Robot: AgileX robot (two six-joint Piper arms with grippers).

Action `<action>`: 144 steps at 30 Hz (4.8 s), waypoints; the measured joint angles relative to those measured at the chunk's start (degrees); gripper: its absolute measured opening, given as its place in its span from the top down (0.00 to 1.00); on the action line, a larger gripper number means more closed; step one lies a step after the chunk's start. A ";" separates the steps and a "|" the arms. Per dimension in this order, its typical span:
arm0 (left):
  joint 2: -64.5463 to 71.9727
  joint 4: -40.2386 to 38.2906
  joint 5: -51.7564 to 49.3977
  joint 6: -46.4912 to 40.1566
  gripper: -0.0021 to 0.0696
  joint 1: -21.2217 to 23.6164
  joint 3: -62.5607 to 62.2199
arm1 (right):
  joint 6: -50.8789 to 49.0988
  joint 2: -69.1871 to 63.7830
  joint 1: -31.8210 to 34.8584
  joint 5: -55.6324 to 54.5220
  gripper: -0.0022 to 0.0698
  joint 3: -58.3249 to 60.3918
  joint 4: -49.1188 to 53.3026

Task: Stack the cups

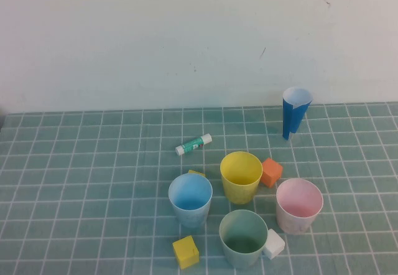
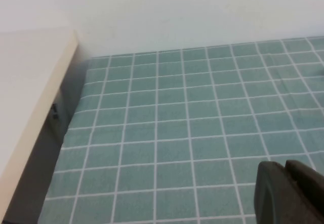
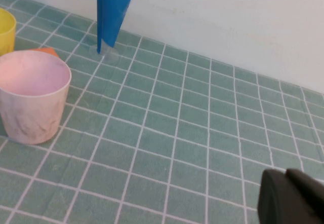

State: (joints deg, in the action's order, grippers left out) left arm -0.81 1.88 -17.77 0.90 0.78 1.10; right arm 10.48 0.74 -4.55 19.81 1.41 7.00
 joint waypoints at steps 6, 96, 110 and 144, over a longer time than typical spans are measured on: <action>0.00 -0.50 0.00 0.00 0.97 -1.29 0.00 | 0.00 0.00 0.00 0.07 0.97 0.00 0.00; 0.00 -53.53 13.99 14.72 0.97 -1.54 0.05 | 0.00 0.00 0.00 0.07 0.97 0.00 0.04; 12.13 -42.59 -9.90 -11.79 0.97 -1.54 -26.13 | 0.00 0.00 0.00 0.07 0.97 0.00 0.04; 89.77 -12.68 -35.47 -10.52 0.97 -23.86 -72.62 | 0.00 0.00 0.00 0.07 0.97 0.00 0.04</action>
State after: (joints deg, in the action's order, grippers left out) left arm 88.97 -10.80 -53.24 -9.62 -23.08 -71.52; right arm 10.48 0.74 -4.55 19.89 1.41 7.04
